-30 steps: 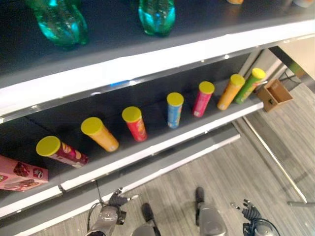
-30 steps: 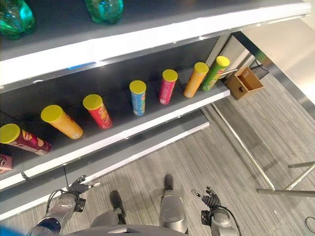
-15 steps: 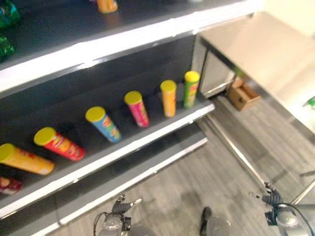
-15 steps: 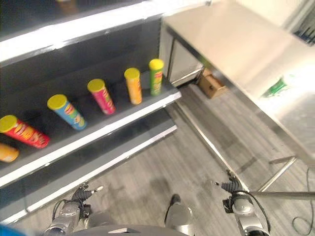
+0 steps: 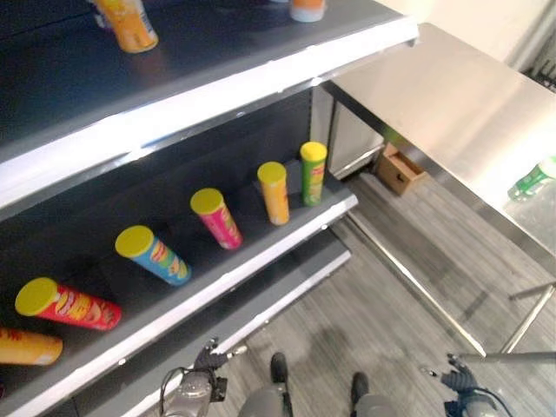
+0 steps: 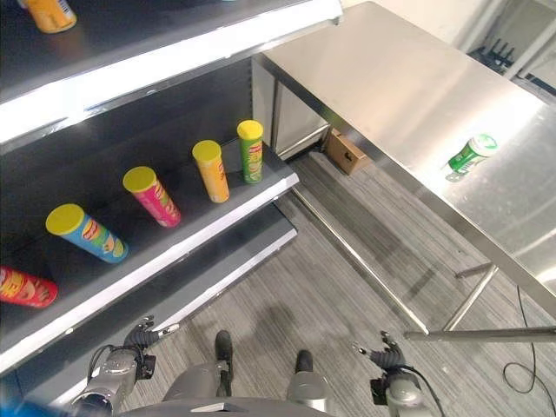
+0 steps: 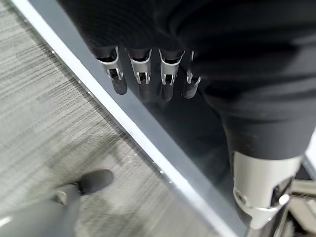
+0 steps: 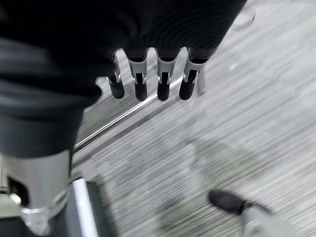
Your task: Put the goods on the table back onto the shelves and tidy them up.
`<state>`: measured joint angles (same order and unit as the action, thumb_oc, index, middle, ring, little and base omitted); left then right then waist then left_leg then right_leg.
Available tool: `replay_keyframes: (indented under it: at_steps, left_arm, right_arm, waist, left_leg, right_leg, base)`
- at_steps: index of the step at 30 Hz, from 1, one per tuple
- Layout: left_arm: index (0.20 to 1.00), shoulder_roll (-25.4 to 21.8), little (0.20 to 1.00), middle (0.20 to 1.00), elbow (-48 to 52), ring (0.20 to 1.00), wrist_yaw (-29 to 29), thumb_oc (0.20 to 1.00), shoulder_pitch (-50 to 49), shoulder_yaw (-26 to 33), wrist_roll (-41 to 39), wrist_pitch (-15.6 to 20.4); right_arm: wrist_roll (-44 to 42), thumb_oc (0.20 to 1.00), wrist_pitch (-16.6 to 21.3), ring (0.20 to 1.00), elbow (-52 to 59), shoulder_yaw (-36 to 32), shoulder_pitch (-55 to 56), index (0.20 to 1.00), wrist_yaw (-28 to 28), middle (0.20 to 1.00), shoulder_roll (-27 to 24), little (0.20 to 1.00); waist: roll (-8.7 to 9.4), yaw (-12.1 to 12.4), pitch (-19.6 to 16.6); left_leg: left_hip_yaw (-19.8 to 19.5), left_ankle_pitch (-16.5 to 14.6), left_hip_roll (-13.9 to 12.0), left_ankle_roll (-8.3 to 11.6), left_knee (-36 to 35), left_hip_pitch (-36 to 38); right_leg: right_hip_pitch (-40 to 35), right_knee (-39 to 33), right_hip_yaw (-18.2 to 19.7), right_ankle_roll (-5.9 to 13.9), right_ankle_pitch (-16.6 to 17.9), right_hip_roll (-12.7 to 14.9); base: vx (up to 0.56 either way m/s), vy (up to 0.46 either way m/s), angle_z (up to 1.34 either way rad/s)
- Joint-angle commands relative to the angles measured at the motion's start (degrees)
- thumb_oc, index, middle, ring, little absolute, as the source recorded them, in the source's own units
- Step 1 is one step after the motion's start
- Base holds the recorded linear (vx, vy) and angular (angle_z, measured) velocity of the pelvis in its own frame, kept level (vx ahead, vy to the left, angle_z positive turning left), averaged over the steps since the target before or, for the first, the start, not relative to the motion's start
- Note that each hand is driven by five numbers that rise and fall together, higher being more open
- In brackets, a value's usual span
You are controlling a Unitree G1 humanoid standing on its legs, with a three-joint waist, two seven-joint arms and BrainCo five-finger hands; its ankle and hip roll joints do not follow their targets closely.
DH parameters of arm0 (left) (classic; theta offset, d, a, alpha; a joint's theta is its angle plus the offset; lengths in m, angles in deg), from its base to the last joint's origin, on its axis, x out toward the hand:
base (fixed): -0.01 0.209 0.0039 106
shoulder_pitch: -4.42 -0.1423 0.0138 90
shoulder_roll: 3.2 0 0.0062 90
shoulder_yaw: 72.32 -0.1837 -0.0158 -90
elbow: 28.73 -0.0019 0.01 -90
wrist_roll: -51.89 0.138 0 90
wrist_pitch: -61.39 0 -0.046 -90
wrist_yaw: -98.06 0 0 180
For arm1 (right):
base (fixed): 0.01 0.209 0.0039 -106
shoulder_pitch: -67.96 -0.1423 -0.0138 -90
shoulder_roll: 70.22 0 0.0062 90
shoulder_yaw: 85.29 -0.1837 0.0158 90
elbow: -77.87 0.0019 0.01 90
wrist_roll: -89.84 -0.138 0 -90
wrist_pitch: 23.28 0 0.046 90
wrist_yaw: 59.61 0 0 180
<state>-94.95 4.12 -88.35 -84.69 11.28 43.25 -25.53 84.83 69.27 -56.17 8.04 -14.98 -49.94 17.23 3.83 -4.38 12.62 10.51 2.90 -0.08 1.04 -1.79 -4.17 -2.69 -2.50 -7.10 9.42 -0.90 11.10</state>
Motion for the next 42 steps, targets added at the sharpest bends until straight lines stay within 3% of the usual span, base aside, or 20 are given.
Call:
replay_keyframes:
  at_steps: [1,5,8,10,13,17,19,21,29,31,37,42]
  left_arm:
    - [1.000,0.0,1.000,1.000,-0.9,1.000,-0.5,1.000,1.8,-0.3,0.6,0.9]
    - [1.000,-0.7,1.000,1.000,0.0,1.000,-0.7,1.000,2.2,-0.2,0.3,1.2]
    - [1.000,-1.5,1.000,1.000,0.8,1.000,-0.6,1.000,2.0,0.6,0.3,0.9]
    - [1.000,-1.6,1.000,1.000,0.6,1.000,-0.7,1.000,1.8,1.0,1.2,0.5]
    - [1.000,-1.7,1.000,1.000,-0.2,1.000,-1.0,1.000,1.0,1.5,2.4,0.4]
    - [1.000,-1.5,1.000,1.000,-0.5,1.000,-1.2,1.000,0.9,2.1,2.8,0.6]
    - [1.000,-1.8,1.000,1.000,-1.3,1.000,-2.2,1.000,1.1,1.3,4.3,-0.2]
    - [1.000,-1.3,1.000,1.000,-2.2,1.000,-1.3,1.000,0.4,3.3,2.7,0.5]
    - [1.000,-0.3,1.000,1.000,-3.8,1.000,-1.0,1.000,-0.7,4.4,3.8,-0.2]
    - [1.000,-0.1,1.000,1.000,-3.3,1.000,-0.7,1.000,-1.1,4.3,4.5,0.0]
    - [1.000,0.0,1.000,1.000,-2.8,1.000,0.4,1.000,-1.7,3.6,4.7,0.3]
    - [1.000,0.6,1.000,1.000,-3.1,1.000,1.0,1.000,-2.4,3.8,5.1,-0.1]
  right_arm:
    - [-0.4,1.000,0.9,1.000,-0.8,-2.9,-1.3,1.000,2.6,1.000,-4.5,1.000]
    - [-0.7,1.000,0.8,1.000,-0.9,-4.4,-1.8,1.000,3.4,1.000,-4.9,1.000]
    - [0.0,1.000,0.5,1.000,1.3,-7.0,-1.5,1.000,4.5,1.000,-5.0,1.000]
    - [0.2,1.000,0.5,1.000,4.0,-9.2,-0.4,1.000,5.3,1.000,-5.1,1.000]
    - [1.1,1.000,0.7,1.000,7.2,-12.1,1.0,1.000,6.9,1.000,-5.7,1.000]
    - [1.7,1.000,1.0,1.000,10.2,-16.8,2.1,1.000,9.1,1.000,-7.1,1.000]
    - [1.8,1.000,0.8,1.000,9.7,-18.5,1.7,1.000,11.5,1.000,-9.2,1.000]
    - [0.6,1.000,0.5,1.000,8.2,-21.7,2.2,1.000,11.1,1.000,-10.8,1.000]
    - [0.7,1.000,1.9,1.000,21.6,-28.9,5.3,1.000,10.6,1.000,-13.1,1.000]
    - [1.5,1.000,3.9,1.000,30.5,-31.3,4.7,1.000,9.7,1.000,-15.9,1.000]
    - [2.1,1.000,3.5,1.000,31.3,-31.1,5.5,1.000,5.4,1.000,-20.1,1.000]
    - [2.3,1.000,2.4,1.000,29.8,-30.8,6.1,1.000,5.3,1.000,-17.3,1.000]
  waist:
    - [-1.42,0.0,0.2]
    - [-1.30,-0.3,0.2]
    - [-1.44,-0.4,0.8]
    - [-1.33,-1.0,2.0]
    - [-1.82,-2.1,3.6]
    - [-2.22,-3.0,3.8]
    - [-1.75,-3.3,4.0]
    - [0.45,-2.6,1.8]
    - [1.00,-3.0,-0.4]
    - [0.93,-3.0,-1.5]
    - [0.82,-2.8,-2.1]
    - [0.35,-3.0,-2.1]
  left_leg:
    - [-6.1,-5.0,-2.8,2.38,4.4,-0.2]
    - [-4.8,-6.1,-2.3,1.50,4.7,0.4]
    - [-3.3,-7.8,-1.6,-0.30,4.7,1.3]
    - [-2.9,-8.4,-1.0,-1.43,4.7,2.8]
    - [-3.2,-8.9,-0.8,-2.14,4.2,4.6]
    - [-5.0,-9.3,-1.0,-1.25,4.0,4.7]
    - [-5.5,-10.1,-0.5,-0.70,4.0,4.8]
    - [-5.6,-10.7,-0.4,0.04,5.5,4.2]
    - [-6.1,-11.0,-2.8,1.59,5.1,5.1]
    - [-6.1,-10.7,-3.9,2.39,4.3,6.1]
    - [-6.1,-10.1,-4.9,3.12,3.1,7.0]
    - [-5.7,-10.1,-4.6,2.84,2.7,7.4]
  right_leg:
    - [2.6,3.6,-1.3,-1.50,-4.6,-5.9]
    - [3.3,4.9,-0.4,-0.74,-4.6,-4.9]
    - [6.9,13.3,-0.6,1.39,-4.9,-3.0]
    - [10.1,21.1,-0.2,3.21,-2.9,-1.8]
    - [13.6,28.8,0.3,3.53,-0.7,-0.8]
    - [13.9,20.1,0.9,2.58,-1.2,0.8]
    - [13.7,11.0,1.2,2.84,1.0,1.2]
    - [9.9,6.0,0.2,3.63,2.6,1.5]
    - [7.0,4.0,-1.4,2.83,1.2,0.1]
    - [5.4,2.7,-1.8,2.21,0.1,-0.8]
    - [4.1,2.1,-1.9,1.56,-0.7,-1.7]
    - [4.0,2.0,-1.7,1.74,-0.4,-1.5]
  base:
    - [0.15,0.199,-0.40]
    - [0.07,0.161,-0.24]
    - [0.06,0.215,-0.31]
    - [0.06,0.180,-0.41]
    - [0.05,0.126,-0.04]
    - [0.09,-0.037,0.11]
    - [0.09,-0.099,0.30]
    - [0.14,-0.189,0.51]
    - [0.06,-0.108,0.07]
    - [0.05,-0.099,-0.11]
    - [0.02,-0.039,0.09]
    - [0.00,0.009,0.02]
